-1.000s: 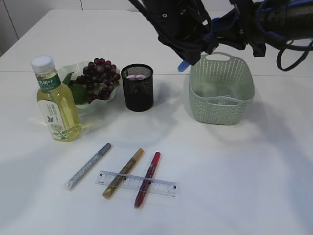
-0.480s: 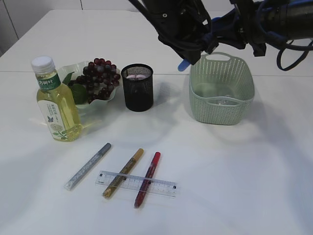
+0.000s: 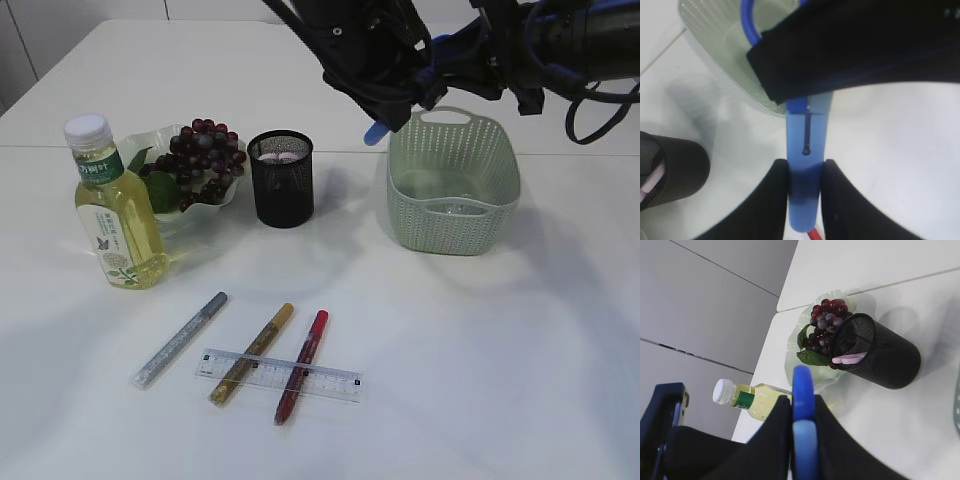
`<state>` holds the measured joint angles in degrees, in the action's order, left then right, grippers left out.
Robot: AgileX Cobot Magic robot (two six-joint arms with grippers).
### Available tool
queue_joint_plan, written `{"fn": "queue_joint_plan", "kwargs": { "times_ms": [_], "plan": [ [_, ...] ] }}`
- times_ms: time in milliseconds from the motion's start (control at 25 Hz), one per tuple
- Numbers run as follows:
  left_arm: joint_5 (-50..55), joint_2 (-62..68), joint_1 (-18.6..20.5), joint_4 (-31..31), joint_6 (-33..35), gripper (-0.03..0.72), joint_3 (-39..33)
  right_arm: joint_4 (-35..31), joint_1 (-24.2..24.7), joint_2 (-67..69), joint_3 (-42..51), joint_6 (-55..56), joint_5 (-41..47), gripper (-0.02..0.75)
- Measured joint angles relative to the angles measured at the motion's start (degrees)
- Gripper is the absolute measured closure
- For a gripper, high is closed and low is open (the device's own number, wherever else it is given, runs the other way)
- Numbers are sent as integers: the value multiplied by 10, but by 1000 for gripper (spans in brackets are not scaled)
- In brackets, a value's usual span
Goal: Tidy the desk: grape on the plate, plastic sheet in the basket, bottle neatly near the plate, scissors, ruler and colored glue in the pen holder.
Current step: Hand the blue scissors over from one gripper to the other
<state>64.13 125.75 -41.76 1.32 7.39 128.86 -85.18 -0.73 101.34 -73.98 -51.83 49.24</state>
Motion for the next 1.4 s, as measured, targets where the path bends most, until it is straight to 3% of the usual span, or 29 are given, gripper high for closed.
{"fn": "queue_joint_plan", "kwargs": {
  "times_ms": [520, 1120, 1400],
  "plan": [
    [-6, 0, 0, 11, 0, 436, 0, 0, 0, 1, 0, 0, -8, 655],
    [-12, -23, 1, -8, -10, 430, 2, 0, 0, 1, 0, -38, -9, 655],
    [19, -45, 34, -13, -40, 430, 6, 0, 0, 1, 0, -63, -9, 656]
  ]
}}
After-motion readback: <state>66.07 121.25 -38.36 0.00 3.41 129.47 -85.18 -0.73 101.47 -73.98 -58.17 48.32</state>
